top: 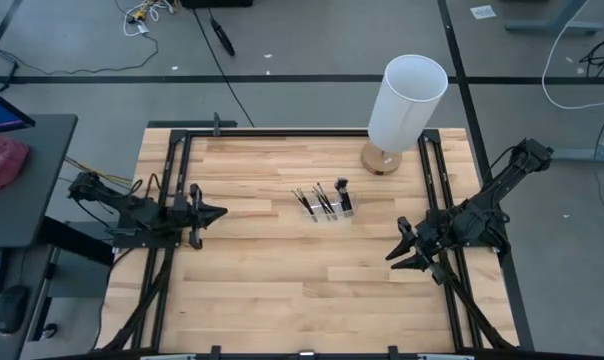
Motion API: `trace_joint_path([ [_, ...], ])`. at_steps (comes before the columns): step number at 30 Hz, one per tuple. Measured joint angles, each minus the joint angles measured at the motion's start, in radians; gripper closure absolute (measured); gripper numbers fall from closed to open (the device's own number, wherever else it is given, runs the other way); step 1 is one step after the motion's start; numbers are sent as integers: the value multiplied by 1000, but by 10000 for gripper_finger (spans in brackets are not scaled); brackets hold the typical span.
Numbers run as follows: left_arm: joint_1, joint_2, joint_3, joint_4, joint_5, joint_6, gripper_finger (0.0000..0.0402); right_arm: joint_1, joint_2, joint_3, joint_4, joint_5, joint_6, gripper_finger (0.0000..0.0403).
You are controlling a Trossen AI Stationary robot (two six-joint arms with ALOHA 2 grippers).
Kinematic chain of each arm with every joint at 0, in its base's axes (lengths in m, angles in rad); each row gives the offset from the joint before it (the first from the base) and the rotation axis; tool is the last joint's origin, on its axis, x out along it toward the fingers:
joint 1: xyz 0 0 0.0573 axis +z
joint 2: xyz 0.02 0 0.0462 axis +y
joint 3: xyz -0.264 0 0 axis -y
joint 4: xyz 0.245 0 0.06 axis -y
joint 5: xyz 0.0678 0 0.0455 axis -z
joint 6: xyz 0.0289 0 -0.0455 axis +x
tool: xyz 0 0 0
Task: Pick & Place Makeup Supplies
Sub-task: Return to Home Position
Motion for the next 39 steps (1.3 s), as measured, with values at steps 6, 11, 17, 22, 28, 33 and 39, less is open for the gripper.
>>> trace_joint_path([
  [6,-1,0,0,-5,27,27,398,0,-132,0,-163,113,3,287],
  [11,-1,6,0,-7,27,-4,396,0,-309,0,-301,141,-3,287],
  [17,-1,6,-2,17,27,-24,395,-3,-509,0,-409,203,-33,310],
  [22,-1,6,-2,22,28,-24,395,-31,-597,2,-414,157,-87,364],
  [28,-1,6,-2,21,28,-24,395,-98,-592,-83,-269,51,-133,398],
  [33,-1,6,-2,23,28,-24,394,-204,-597,-175,-168,-52,-145,401],
  [39,-1,6,-2,23,28,-24,394,-388,-597,-215,-155,-227,-146,402],
])
